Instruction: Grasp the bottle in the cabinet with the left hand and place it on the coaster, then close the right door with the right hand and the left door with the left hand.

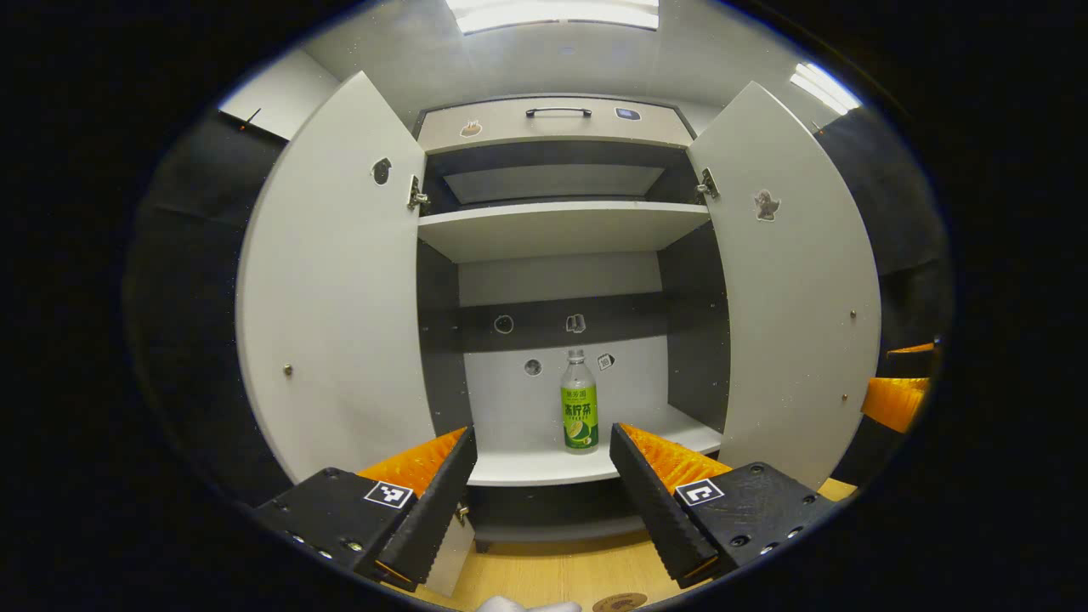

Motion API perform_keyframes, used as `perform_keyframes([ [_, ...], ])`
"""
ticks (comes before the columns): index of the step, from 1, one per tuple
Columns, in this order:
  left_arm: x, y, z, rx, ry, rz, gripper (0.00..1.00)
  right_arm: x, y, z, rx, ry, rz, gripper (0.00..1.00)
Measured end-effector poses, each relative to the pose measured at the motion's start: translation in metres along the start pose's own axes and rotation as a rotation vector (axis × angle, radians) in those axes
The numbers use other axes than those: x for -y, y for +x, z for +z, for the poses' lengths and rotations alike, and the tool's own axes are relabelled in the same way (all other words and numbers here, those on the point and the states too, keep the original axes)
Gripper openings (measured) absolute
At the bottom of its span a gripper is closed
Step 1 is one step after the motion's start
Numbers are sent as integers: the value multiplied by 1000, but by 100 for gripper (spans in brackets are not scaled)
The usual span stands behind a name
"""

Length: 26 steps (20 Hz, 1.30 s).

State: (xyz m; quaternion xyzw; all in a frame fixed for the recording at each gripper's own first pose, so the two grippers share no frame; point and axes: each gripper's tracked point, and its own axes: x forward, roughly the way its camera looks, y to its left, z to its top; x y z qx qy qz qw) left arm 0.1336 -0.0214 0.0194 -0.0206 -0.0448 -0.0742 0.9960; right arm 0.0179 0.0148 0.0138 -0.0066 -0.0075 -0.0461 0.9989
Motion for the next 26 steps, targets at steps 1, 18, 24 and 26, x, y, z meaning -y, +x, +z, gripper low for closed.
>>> perform_keyframes([
  [1,4,18,3,16,-9,-16,96,-1,0,2,1,3,-13,97],
  [18,40,250,-61,-16,-26,-35,96,-2,21,-6,-68,-54,-170,96],
  [24,31,288,-85,-93,-36,10,89,0,31,-14,-100,-55,-157,98],
  [26,27,291,-91,-102,-36,8,77,2,32,-15,-100,-50,-160,98],
])
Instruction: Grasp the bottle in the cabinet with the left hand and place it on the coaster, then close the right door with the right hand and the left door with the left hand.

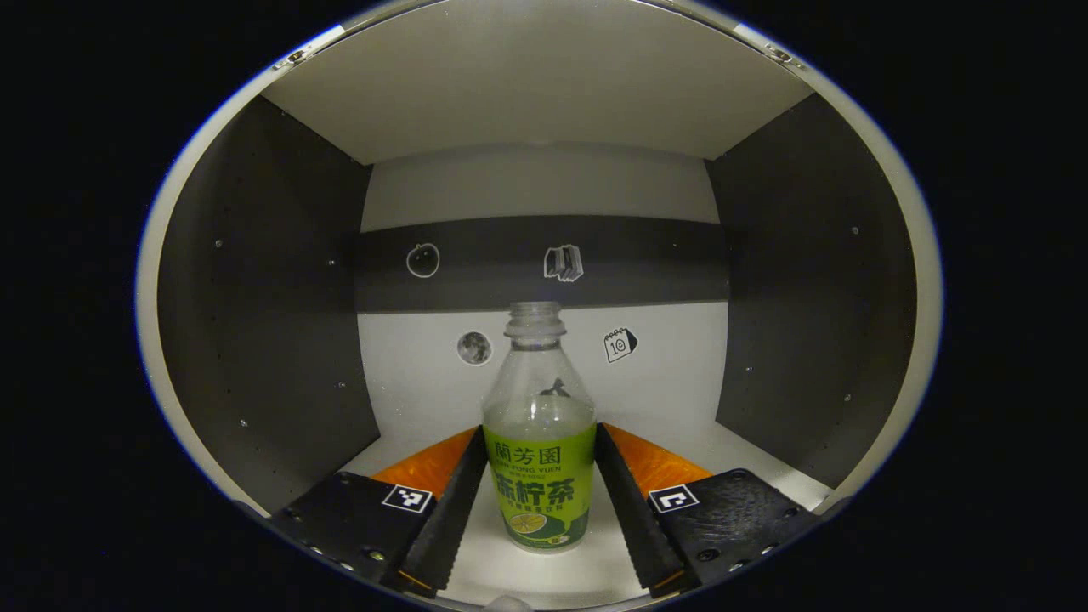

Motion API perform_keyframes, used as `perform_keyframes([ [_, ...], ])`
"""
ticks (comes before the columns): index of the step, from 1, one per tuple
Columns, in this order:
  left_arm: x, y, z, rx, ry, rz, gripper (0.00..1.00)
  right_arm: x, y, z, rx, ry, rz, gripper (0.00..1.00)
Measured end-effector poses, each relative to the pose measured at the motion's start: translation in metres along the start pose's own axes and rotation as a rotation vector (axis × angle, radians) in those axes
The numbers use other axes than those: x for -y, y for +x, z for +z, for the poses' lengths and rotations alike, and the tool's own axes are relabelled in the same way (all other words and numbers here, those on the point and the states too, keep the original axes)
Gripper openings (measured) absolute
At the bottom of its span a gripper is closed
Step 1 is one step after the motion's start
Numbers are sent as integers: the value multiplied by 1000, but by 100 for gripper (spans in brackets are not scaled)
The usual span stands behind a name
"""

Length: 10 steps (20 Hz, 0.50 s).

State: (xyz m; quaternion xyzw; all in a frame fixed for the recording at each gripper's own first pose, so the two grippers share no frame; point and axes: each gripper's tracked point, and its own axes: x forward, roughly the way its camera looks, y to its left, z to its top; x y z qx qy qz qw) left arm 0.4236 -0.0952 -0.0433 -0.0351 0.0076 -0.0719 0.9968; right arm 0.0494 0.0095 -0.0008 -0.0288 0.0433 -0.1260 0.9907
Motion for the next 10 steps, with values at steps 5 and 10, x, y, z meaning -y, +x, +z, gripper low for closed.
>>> perform_keyframes([
  [5,6,-33,29,87,-24,-102,74,6,-4,-5,-4,14,12,96],
  [10,15,-121,43,141,17,-182,74,11,-14,-6,22,13,34,97],
])
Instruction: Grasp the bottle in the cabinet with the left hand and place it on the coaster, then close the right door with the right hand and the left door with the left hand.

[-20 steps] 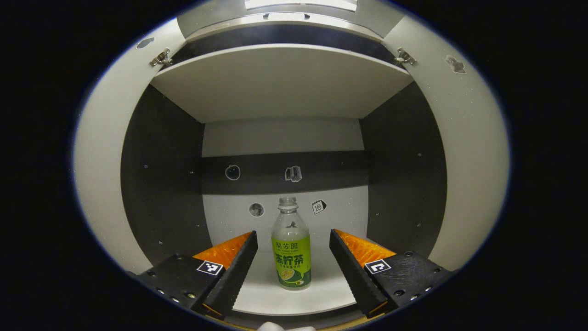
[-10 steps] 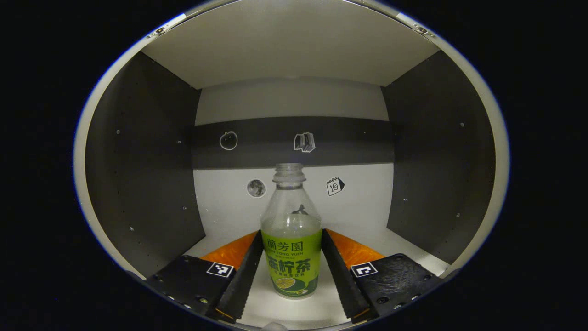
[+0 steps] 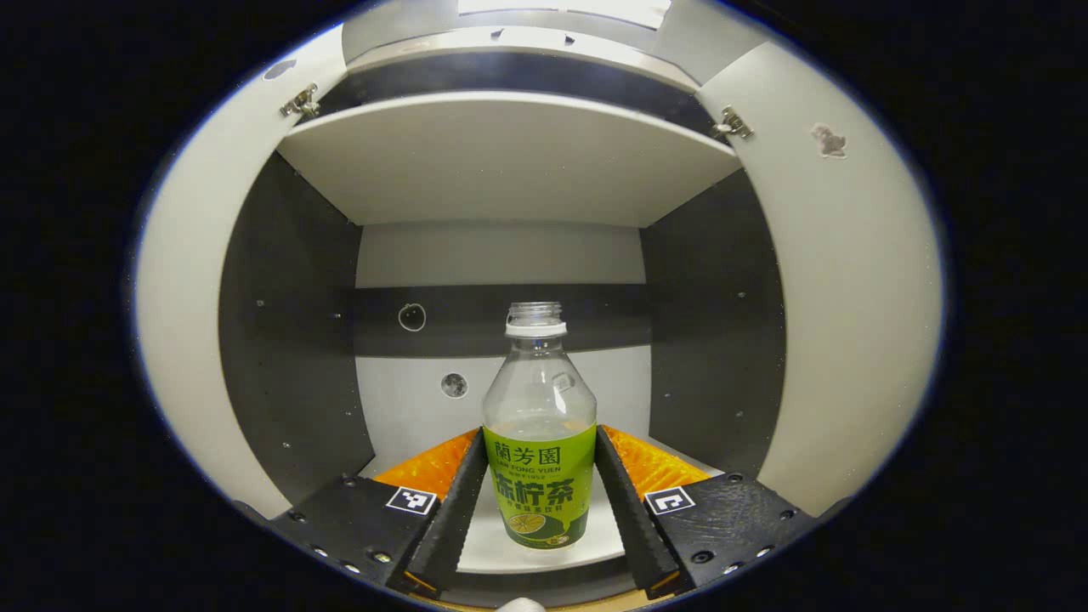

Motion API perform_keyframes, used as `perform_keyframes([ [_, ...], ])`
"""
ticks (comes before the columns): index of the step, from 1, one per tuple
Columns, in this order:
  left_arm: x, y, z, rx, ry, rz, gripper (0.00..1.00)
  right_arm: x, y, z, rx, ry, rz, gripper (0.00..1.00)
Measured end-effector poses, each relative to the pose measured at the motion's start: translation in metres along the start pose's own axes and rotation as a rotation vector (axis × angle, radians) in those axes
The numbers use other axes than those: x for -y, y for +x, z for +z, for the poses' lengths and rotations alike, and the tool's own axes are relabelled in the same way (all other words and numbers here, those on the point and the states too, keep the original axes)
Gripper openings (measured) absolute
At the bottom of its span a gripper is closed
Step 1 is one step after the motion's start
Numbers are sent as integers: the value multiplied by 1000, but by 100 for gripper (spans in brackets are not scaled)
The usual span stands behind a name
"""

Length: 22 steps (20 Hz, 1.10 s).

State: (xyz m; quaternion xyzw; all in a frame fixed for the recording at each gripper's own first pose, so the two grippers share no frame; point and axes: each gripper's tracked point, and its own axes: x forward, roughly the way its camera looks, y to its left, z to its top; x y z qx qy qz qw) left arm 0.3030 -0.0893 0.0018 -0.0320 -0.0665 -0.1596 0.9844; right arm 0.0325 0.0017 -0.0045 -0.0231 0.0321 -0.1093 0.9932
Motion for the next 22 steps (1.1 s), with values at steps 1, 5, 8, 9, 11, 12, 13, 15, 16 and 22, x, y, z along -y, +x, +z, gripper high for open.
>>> perform_keyframes([
  [1,5,-19,-2,0,3,-11,74,1,-2,-2,2,-3,8,97],
  [5,33,-105,-19,-36,25,-44,74,10,-14,-10,-4,-2,56,96],
  [8,43,-161,-59,-99,44,-12,73,19,-24,-19,-22,5,102,96],
  [9,45,-178,-77,-128,46,8,74,22,-27,-22,-30,2,117,96],
  [11,49,-210,-114,-182,54,49,74,29,-33,-28,-38,-7,141,96],
  [12,53,-223,-131,-198,59,61,74,33,-35,-30,-39,-13,152,96],
  [13,58,-234,-149,-215,62,67,74,35,-37,-34,-43,-22,161,96],
  [15,69,-250,-180,-232,47,67,74,37,-41,-42,-58,-41,184,96],
  [16,74,-255,-195,-238,23,64,74,37,-42,-45,-67,-49,194,96],
  [22,100,-270,-267,-230,-56,29,74,35,-47,-62,-101,-116,221,96],
])
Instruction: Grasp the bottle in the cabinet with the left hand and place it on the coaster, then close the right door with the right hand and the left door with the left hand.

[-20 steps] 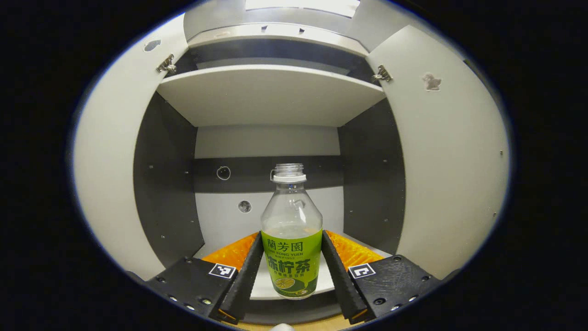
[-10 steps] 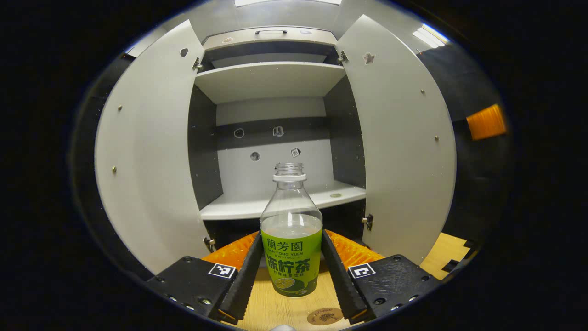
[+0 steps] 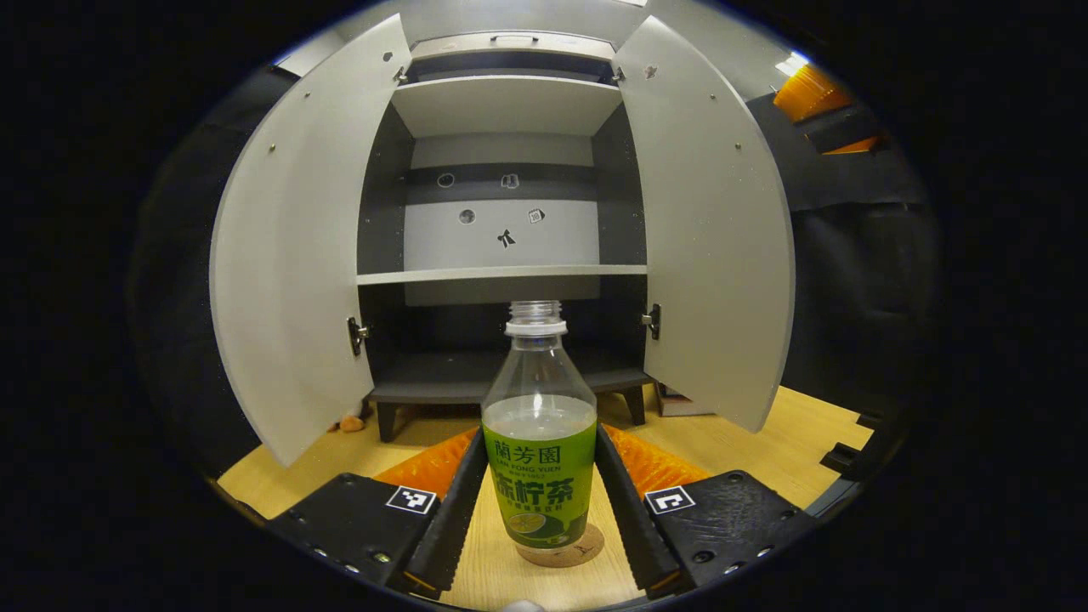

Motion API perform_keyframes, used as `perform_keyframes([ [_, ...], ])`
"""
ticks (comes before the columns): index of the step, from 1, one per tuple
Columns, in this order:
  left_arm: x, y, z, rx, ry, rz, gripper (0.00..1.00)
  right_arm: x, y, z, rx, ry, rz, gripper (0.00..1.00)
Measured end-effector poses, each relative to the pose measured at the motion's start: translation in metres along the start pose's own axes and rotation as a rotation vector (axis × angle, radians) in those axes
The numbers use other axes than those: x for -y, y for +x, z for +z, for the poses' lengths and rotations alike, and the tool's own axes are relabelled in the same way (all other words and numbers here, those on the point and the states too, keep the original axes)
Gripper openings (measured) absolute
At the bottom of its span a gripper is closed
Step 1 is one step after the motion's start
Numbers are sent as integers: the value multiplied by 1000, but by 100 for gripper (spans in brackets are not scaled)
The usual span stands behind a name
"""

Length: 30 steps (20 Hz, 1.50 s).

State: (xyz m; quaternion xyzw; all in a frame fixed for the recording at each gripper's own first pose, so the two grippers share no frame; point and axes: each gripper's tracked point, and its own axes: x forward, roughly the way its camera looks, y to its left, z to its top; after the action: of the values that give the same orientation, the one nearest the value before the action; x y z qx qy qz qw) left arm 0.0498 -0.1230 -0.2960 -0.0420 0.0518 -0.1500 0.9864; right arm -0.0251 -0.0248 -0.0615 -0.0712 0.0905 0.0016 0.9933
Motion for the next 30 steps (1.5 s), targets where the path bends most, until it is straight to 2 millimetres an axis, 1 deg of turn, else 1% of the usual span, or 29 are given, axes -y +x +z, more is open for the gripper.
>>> perform_keyframes([
  [2,1,2,-18,4,-23,-11,74,-5,2,-5,-13,-14,9,96],
  [3,1,5,-26,1,-39,-21,70,-8,3,-7,-22,-21,11,96],
  [4,0,8,-32,6,-52,-22,78,-10,5,-11,-30,-30,12,96],
  [5,-1,11,-38,8,-61,-24,74,-13,7,-13,-36,-38,13,96],
  [7,-2,16,-48,7,-71,-33,74,-21,11,-19,-55,-55,20,96],
  [8,-2,19,-50,7,-69,-40,75,-24,12,-21,-63,-61,21,98],
  [10,-3,25,-55,7,-53,-52,74,-30,15,-24,-76,-59,27,98],
  [11,-2,26,-52,28,-46,-59,75,-32,16,-24,-78,-58,28,96],
  [12,-1,28,-53,31,-37,-67,75,-33,16,-24,-77,-59,25,98],
  [15,3,26,-55,29,-10,-81,74,-30,17,-21,-73,-57,9,98],
  [16,4,26,-54,32,-8,-80,76,-29,17,-21,-70,-55,3,98],
  [17,4,26,-55,22,-5,-80,75,-29,17,-22,-71,-54,0,98],
  [18,4,26,-54,21,-4,-81,80,-29,17,-23,-75,-53,-1,98],
  [19,5,25,-57,12,-4,-81,76,-30,17,-25,-80,-52,-1,98],
  [20,4,23,-57,7,0,-79,79,-30,17,-26,-81,-52,0,98],
  [21,4,21,-57,2,8,-77,79,-30,16,-26,-78,-53,1,98],
  [22,5,19,-55,-2,15,-76,88,-30,15,-27,-77,-55,1,98],
  [23,8,18,-51,-2,22,-82,92,-29,14,-26,-73,-54,1,98],
  [24,9,16,-46,1,35,-84,94,-27,12,-26,-66,-50,-1,98],
  [28,8,9,-19,35,65,-65,96,-12,3,-21,-46,-19,-22,98],
  [30,3,2,-8,38,61,-34,96,-7,-1,-20,-37,-6,-25,98],
])
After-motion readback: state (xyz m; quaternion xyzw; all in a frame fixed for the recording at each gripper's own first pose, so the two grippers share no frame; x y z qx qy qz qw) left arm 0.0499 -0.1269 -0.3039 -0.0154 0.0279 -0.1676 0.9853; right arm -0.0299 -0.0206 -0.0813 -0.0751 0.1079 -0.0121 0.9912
